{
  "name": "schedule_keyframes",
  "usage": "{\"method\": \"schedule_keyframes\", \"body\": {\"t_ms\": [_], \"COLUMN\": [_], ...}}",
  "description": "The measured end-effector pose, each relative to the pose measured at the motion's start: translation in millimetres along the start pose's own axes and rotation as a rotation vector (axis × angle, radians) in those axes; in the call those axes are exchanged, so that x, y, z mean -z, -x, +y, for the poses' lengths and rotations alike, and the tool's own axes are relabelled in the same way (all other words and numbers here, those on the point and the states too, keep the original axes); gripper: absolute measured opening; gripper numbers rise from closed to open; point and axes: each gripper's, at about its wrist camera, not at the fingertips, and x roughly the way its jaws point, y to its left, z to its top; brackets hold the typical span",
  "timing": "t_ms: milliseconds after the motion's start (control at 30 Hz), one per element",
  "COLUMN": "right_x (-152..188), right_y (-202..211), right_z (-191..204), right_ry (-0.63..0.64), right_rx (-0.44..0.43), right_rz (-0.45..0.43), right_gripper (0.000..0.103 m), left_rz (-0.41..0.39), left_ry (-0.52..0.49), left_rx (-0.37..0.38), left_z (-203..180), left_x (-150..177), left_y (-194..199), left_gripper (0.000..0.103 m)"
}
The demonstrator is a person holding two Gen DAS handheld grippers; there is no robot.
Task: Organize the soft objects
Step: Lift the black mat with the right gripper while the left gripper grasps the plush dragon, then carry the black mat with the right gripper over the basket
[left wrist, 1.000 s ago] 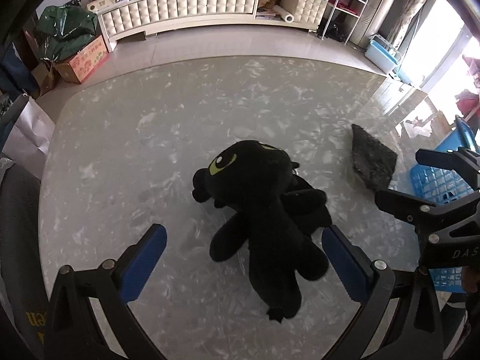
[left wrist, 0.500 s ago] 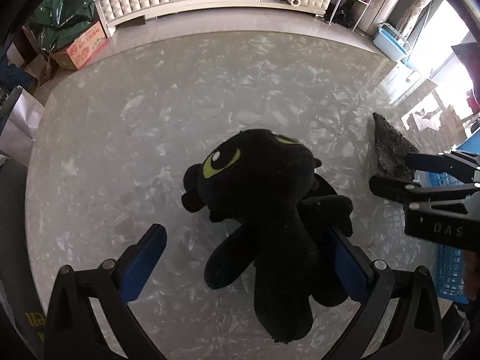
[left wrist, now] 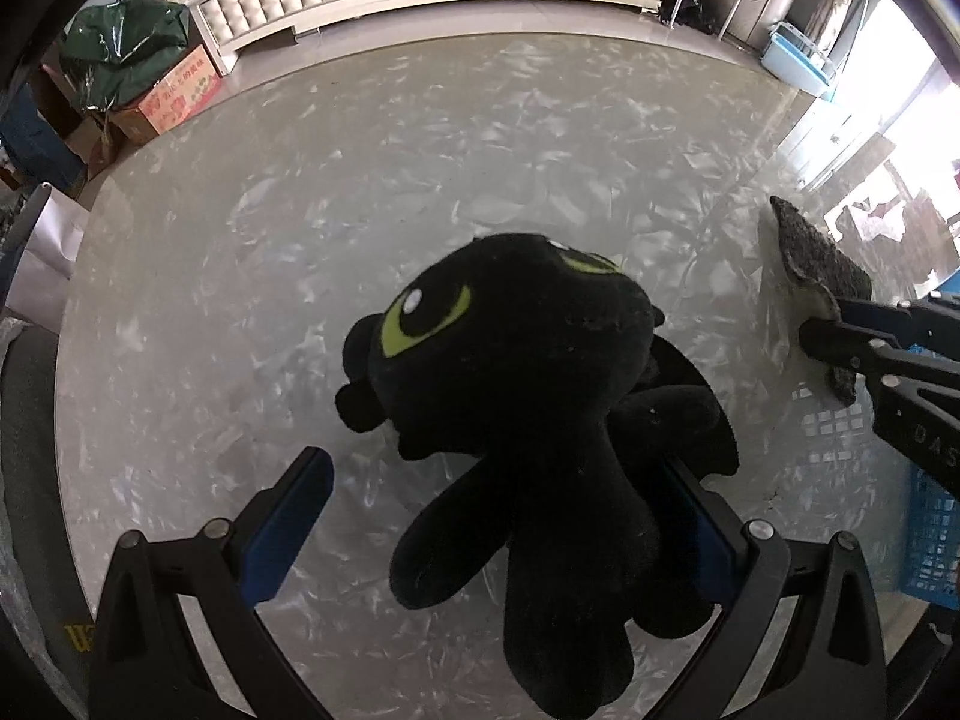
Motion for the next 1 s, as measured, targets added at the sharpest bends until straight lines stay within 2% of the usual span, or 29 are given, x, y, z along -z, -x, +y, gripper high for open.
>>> {"method": "schedule_keyframes", "body": {"t_ms": [100, 200, 267, 333, 400, 600, 1000], "right_x": [-1, 9, 14, 18, 20, 32, 68], "right_y": [1, 5, 9, 13, 16, 28, 93], "right_z": [-1, 3, 3, 6, 5, 8, 7], "right_ry": [0.003, 0.006, -0.002, -0.004, 0.004, 0.008, 0.050], "right_rx": [-0.024, -0.043, -0.067, -0.085, -0.092, -0.109, -0.131], "right_rz": [0.003, 0.009, 0.006, 0.002, -0.001, -0.011, -0.072], "right_gripper": [0.008, 0.007, 0.006, 0.006, 0.006, 0.006, 0.006], "left_rz": [0.006, 0.001, 0.001, -0.005, -0.016, -0.017, -0.019], "left_ry": [0.003, 0.005, 0.007, -0.003, -0.014, -0.014, 0.048], "left_rx": [0.001, 0.001, 0.001, 0.006, 0.019, 0.050, 0.121], "left_z": [-2, -4, -7, -9, -13, -12, 4], "left_x": [-1, -4, -2, 2, 6, 17, 61], "left_y": [-1, -1, -1, 2, 7, 18, 44], "left_gripper": [0.103, 0.102, 0.094, 0.071, 0.057, 0.051, 0.050]}}
